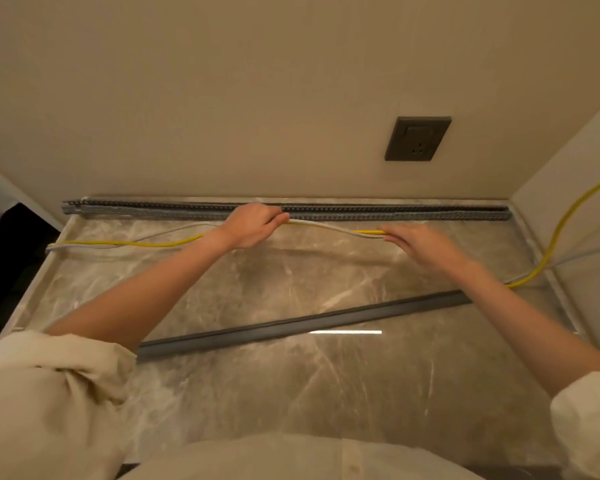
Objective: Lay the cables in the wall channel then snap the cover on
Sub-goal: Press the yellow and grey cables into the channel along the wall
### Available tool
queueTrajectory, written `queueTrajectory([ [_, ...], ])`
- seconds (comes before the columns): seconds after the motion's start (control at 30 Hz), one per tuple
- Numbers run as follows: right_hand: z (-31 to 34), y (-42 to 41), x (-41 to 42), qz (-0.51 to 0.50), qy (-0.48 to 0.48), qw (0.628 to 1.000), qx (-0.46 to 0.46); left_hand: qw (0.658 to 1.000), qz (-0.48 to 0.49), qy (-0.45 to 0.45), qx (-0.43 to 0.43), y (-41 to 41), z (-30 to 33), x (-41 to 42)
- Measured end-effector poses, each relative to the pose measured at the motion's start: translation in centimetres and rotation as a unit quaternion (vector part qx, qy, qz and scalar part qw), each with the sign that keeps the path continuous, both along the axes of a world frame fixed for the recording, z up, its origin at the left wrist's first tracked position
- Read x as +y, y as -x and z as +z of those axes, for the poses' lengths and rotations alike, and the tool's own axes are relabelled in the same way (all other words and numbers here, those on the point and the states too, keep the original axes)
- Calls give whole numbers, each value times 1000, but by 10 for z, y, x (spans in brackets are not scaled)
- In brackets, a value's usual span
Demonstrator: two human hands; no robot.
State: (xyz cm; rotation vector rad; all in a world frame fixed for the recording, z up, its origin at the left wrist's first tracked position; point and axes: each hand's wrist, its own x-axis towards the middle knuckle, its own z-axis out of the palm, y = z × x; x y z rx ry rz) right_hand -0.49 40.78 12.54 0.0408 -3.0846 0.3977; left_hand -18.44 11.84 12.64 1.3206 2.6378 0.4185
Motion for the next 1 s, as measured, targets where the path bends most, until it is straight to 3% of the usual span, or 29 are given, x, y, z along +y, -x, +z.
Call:
queueTrajectory([
  [0.27, -9, 51, 18, -8, -143, 989, 34, 998, 9, 40, -45, 49, -6, 20],
  [0.5, -23, 88, 21, -44, -89, 995, 28, 997, 38, 52, 41, 67, -33, 35],
  [0.87, -32, 112, 34, -33, -79, 995, -59, 977, 141, -87, 132, 42, -68, 39],
  [1.0, -33, 114, 36, -21, -85, 993, -73, 985, 71, -106, 114, 31, -68, 61],
])
